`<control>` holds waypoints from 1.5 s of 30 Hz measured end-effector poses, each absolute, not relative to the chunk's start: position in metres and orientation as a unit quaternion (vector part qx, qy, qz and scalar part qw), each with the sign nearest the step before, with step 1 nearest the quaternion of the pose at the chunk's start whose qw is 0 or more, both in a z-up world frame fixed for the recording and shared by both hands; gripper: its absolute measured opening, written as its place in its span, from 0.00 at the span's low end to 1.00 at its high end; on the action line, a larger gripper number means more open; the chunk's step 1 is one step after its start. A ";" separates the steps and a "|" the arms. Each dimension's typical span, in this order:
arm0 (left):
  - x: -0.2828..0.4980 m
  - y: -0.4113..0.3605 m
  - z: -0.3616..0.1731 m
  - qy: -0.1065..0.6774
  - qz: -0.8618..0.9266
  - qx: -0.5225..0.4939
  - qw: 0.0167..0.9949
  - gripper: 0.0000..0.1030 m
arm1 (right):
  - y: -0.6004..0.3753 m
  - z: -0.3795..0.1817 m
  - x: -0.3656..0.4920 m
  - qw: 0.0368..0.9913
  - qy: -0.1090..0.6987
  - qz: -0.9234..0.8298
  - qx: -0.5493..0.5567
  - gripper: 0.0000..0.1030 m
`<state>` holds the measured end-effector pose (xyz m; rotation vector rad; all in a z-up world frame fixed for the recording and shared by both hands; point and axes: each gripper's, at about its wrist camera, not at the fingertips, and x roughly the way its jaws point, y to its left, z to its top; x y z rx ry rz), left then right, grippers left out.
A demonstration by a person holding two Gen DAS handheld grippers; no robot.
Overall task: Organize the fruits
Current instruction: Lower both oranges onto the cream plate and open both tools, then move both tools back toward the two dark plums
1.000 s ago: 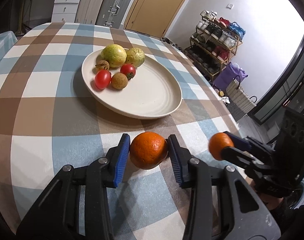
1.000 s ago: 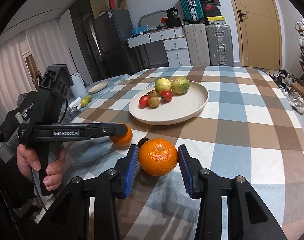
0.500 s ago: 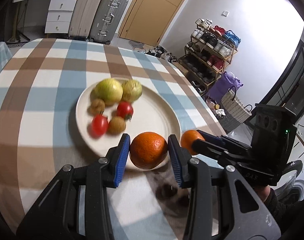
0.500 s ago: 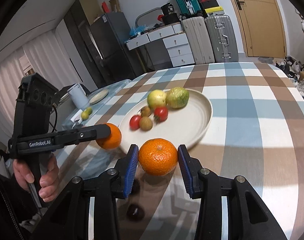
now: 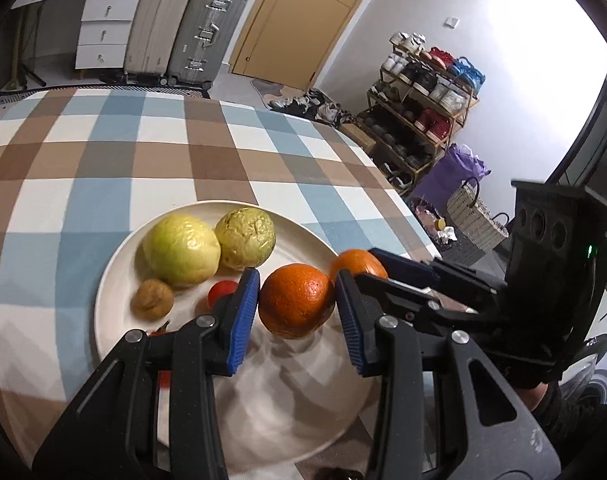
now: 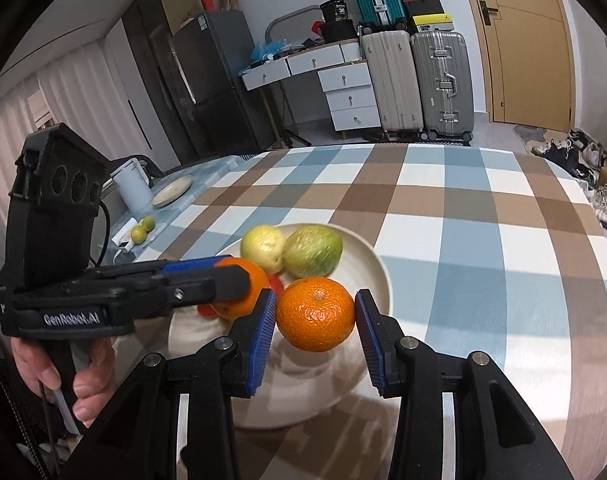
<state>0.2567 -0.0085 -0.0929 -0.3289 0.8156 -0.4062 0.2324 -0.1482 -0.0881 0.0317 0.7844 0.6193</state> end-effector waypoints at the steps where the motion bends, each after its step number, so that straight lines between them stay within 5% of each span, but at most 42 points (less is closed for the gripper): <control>1: 0.260 -0.010 -0.095 0.395 -0.195 -0.157 0.884 0.35 | -0.149 -0.089 0.238 0.877 0.377 0.299 0.019 0.40; 26: 0.281 -0.018 -0.114 0.405 -0.186 -0.133 0.885 0.36 | -0.140 -0.115 0.302 0.855 0.419 0.300 0.052 0.42; 45: 0.193 -0.018 -0.056 0.366 -0.142 -0.098 0.914 0.68 | -0.180 -0.036 0.220 0.893 0.332 0.292 0.087 0.90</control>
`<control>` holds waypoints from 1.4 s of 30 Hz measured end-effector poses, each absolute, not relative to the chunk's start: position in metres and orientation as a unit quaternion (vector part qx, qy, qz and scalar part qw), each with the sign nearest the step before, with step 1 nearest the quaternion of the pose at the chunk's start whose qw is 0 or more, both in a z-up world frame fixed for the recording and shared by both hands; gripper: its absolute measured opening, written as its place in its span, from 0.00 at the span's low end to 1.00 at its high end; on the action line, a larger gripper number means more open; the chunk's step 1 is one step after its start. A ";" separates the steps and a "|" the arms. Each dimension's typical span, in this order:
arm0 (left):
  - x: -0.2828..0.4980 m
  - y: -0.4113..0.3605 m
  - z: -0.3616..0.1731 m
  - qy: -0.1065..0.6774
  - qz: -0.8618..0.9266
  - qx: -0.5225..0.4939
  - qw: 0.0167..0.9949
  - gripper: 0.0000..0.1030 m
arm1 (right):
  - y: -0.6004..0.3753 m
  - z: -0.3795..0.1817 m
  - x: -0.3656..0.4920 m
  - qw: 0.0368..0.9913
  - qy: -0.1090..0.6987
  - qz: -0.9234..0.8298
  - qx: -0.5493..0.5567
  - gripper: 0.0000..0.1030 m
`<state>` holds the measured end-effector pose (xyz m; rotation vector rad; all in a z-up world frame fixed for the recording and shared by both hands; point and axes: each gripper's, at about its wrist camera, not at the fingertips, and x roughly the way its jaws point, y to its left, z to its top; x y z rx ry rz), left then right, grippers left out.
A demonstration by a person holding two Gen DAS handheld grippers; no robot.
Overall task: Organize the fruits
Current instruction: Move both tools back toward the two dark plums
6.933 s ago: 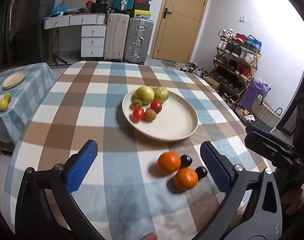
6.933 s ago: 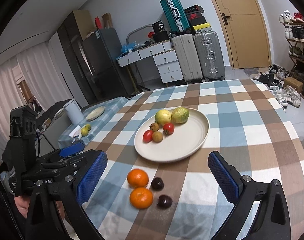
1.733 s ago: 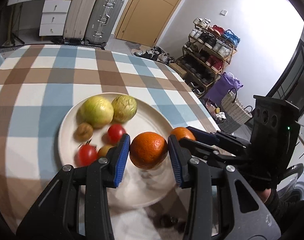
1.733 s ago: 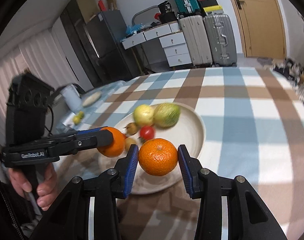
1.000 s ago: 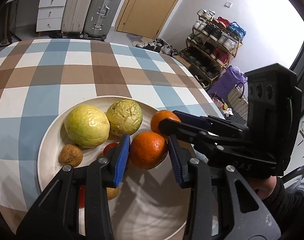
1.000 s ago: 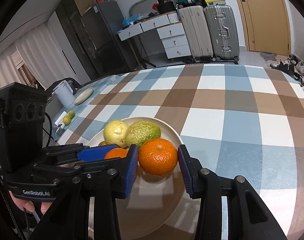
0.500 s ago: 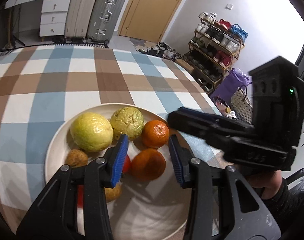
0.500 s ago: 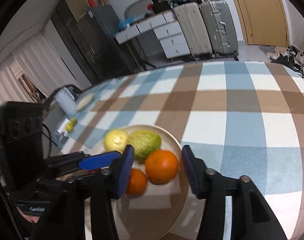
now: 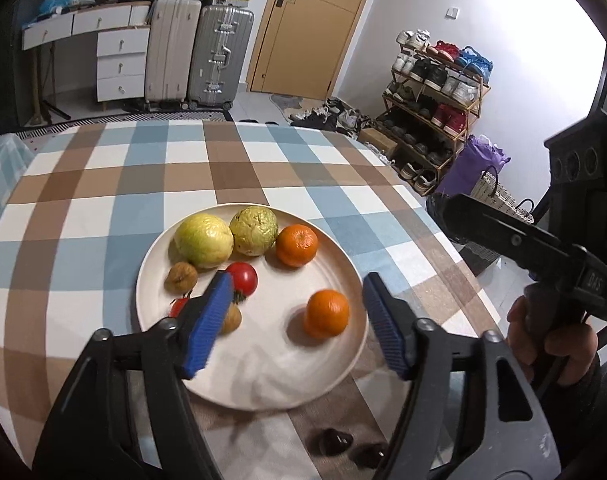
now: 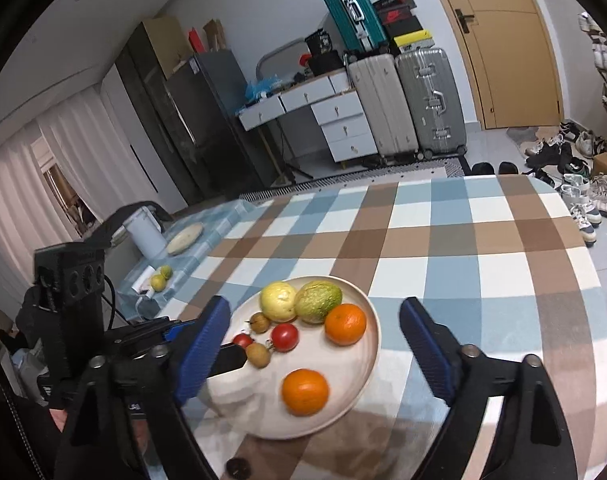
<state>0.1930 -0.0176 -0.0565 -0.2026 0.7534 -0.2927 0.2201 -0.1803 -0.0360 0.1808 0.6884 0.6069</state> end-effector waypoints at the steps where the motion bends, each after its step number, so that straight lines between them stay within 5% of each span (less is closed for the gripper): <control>1: 0.188 -0.018 -0.054 0.364 -0.137 -0.098 0.916 0.75 | -0.182 -0.034 0.215 0.894 0.329 0.291 0.089 0.90; 7: 0.156 -0.019 -0.043 0.360 -0.122 -0.089 0.921 0.81 | -0.193 -0.030 0.178 0.901 0.318 0.275 0.106 0.97; 11: 0.136 -0.021 -0.042 0.357 -0.112 -0.074 0.924 0.99 | -0.196 -0.036 0.155 0.900 0.322 0.272 0.106 0.98; 42: 0.045 0.008 -0.128 0.414 -0.083 -0.128 0.897 0.99 | -0.159 -0.124 0.061 0.867 0.411 0.265 0.097 0.98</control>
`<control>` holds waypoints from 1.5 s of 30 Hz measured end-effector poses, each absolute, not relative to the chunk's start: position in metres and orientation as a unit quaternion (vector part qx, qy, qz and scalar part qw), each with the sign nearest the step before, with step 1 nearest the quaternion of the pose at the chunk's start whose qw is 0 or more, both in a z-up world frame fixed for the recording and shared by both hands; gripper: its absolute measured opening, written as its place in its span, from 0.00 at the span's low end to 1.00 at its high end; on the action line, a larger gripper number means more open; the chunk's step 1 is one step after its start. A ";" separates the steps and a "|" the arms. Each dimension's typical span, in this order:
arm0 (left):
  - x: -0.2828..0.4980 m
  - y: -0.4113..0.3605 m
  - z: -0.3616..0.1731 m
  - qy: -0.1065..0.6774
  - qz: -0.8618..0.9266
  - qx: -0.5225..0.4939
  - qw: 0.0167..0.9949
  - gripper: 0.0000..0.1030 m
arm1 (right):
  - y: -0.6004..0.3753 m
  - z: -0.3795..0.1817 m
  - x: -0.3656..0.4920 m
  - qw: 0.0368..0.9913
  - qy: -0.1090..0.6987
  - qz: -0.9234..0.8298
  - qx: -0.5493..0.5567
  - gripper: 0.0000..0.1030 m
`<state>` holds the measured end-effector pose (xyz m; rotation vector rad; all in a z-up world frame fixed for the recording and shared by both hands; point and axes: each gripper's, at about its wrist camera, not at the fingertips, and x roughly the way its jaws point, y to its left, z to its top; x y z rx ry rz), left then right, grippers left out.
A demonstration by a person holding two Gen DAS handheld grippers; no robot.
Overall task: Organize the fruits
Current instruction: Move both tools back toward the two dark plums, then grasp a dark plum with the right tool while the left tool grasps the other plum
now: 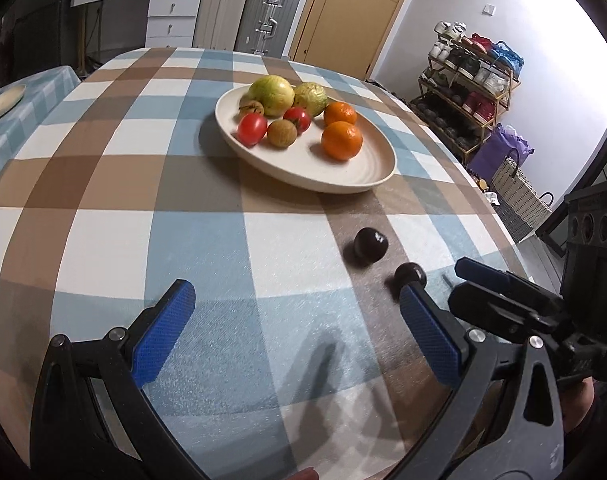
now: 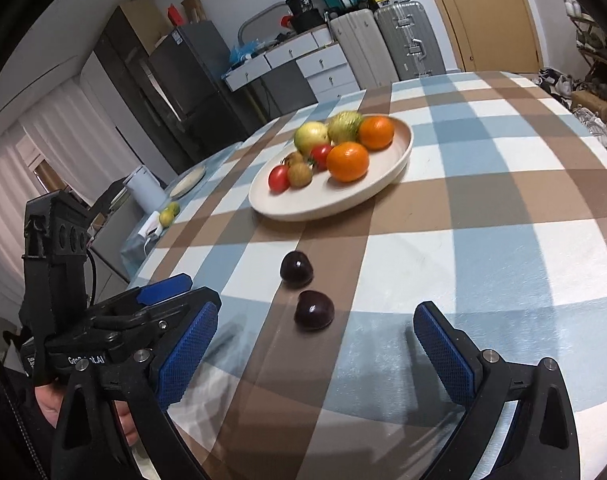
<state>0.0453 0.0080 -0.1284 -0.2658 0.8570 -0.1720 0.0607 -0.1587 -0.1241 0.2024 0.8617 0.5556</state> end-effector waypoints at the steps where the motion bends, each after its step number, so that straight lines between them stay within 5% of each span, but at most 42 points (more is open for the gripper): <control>1: 0.046 0.010 -0.130 0.417 -0.085 -0.132 0.895 0.99 | -0.157 -0.125 0.061 0.865 0.414 0.267 0.094 0.96; 13: 0.044 0.020 -0.136 0.416 -0.093 -0.151 0.892 0.99 | -0.143 -0.130 0.071 0.858 0.437 0.261 0.071 0.67; 20: 0.043 0.021 -0.135 0.412 -0.100 -0.155 0.892 0.99 | -0.130 -0.132 0.072 0.853 0.447 0.265 0.038 0.39; 24: 0.043 0.020 -0.136 0.414 -0.101 -0.153 0.892 0.99 | -0.125 -0.134 0.070 0.857 0.447 0.256 0.017 0.37; 27: 0.043 0.019 -0.136 0.414 -0.101 -0.151 0.892 0.99 | -0.126 -0.135 0.070 0.860 0.447 0.246 0.017 0.26; 45: 0.047 0.009 -0.124 0.413 -0.083 -0.124 0.898 0.99 | -0.160 -0.123 0.066 0.874 0.404 0.250 0.102 0.24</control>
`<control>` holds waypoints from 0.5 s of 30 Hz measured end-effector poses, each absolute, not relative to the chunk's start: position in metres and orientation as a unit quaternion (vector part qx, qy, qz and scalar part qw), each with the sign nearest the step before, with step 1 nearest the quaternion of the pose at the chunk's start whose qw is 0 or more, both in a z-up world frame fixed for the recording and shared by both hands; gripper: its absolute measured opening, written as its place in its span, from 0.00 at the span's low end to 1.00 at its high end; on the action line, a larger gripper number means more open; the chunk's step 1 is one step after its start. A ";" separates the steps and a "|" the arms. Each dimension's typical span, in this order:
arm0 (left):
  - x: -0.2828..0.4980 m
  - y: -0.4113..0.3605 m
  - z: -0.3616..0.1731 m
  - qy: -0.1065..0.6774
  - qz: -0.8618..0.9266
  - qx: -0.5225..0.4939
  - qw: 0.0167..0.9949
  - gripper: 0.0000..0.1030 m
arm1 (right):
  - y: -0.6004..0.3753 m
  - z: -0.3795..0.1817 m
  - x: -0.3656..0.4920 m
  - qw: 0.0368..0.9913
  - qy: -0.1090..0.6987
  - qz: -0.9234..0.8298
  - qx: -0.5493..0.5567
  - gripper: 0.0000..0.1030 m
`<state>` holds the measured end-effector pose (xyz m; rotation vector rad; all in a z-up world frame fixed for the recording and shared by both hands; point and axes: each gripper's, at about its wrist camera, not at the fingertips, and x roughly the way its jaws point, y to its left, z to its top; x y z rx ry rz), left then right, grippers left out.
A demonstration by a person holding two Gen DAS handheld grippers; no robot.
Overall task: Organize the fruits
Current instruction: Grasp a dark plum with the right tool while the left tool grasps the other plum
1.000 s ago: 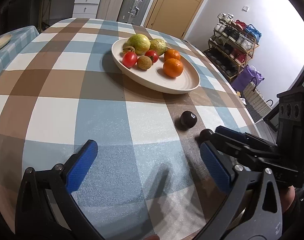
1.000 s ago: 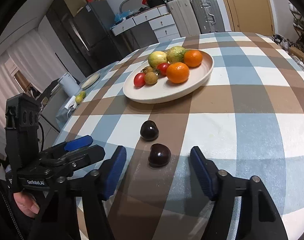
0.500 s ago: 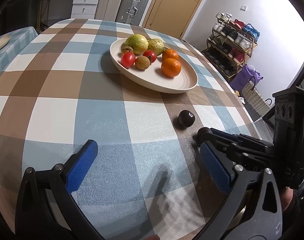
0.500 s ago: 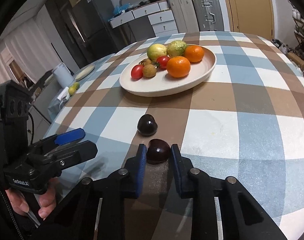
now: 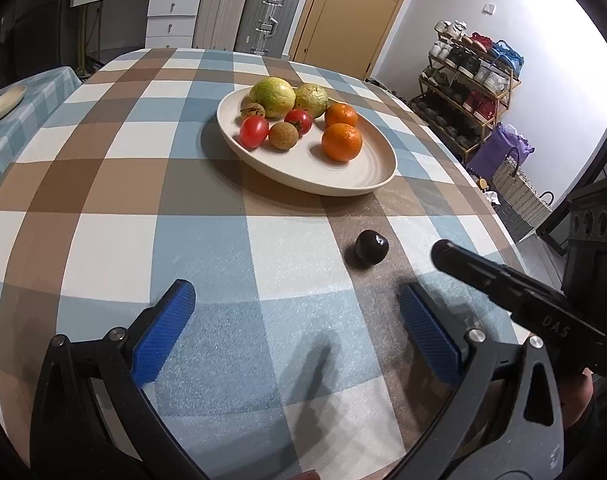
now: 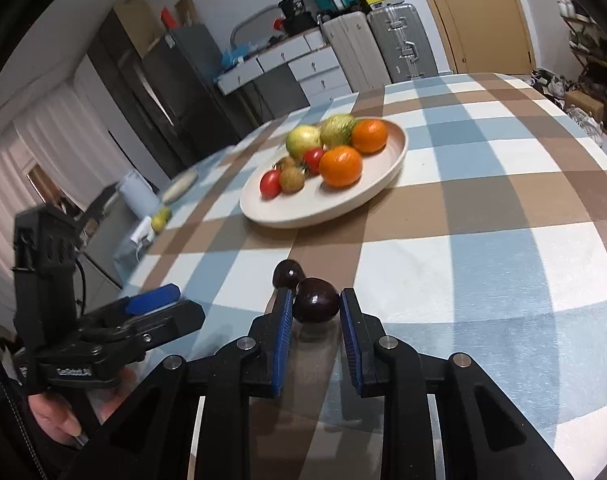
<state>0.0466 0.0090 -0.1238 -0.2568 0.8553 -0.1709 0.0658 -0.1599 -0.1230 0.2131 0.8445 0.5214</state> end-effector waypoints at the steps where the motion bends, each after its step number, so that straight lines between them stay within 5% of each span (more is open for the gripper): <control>1: 0.048 0.007 -0.123 0.412 -0.082 -0.121 0.899 0.99 | -0.163 -0.121 0.065 0.877 0.400 0.247 0.101 0.24; 15: 0.082 -0.023 -0.118 0.421 -0.098 -0.084 0.898 0.99 | -0.193 -0.113 0.063 0.884 0.382 0.251 0.096 0.24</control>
